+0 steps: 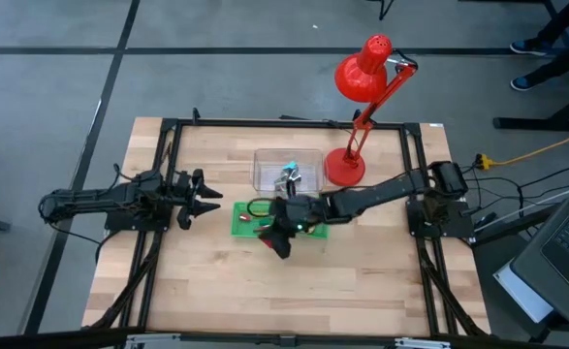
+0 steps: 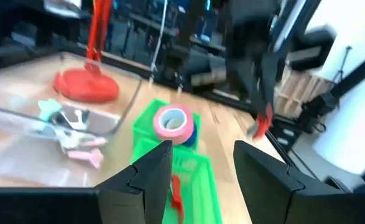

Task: Pick and place Stapler, Stapler remover, tape
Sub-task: Put the red stapler into the left green bin

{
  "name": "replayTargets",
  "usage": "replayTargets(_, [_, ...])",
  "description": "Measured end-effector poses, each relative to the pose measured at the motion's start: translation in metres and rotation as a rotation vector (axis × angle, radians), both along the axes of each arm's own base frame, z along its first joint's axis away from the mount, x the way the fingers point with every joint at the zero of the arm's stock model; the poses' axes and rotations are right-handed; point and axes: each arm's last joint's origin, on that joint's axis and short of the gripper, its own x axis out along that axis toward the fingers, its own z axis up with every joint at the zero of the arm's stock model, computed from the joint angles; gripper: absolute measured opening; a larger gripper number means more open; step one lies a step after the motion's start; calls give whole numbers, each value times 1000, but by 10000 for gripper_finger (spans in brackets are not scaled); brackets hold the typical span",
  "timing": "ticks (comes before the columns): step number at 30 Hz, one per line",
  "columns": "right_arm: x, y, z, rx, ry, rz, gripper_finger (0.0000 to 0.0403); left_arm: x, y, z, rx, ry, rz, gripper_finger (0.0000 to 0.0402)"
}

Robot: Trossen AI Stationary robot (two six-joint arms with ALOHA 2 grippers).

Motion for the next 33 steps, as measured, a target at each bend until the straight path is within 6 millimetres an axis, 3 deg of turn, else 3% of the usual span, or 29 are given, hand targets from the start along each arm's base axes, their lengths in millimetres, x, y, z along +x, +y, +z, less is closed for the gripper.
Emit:
replayTargets(11, [20,-32,54,-244,-101,-105,1,12,1,10,24,-89,-26,169])
replayTargets(15, [23,-47,62,-291,-118,-161,0,19,2,16,23,-81,-25,169])
replayTargets(22, [26,-63,68,-310,-160,-199,0,37,4,48,125,-88,-23,169])
replayTargets(27, [29,-66,76,-322,-245,-205,0,51,8,58,174,-52,-15,169])
replayTargets(33, [30,-66,80,-333,-296,-206,0,63,17,63,106,-45,27,191])
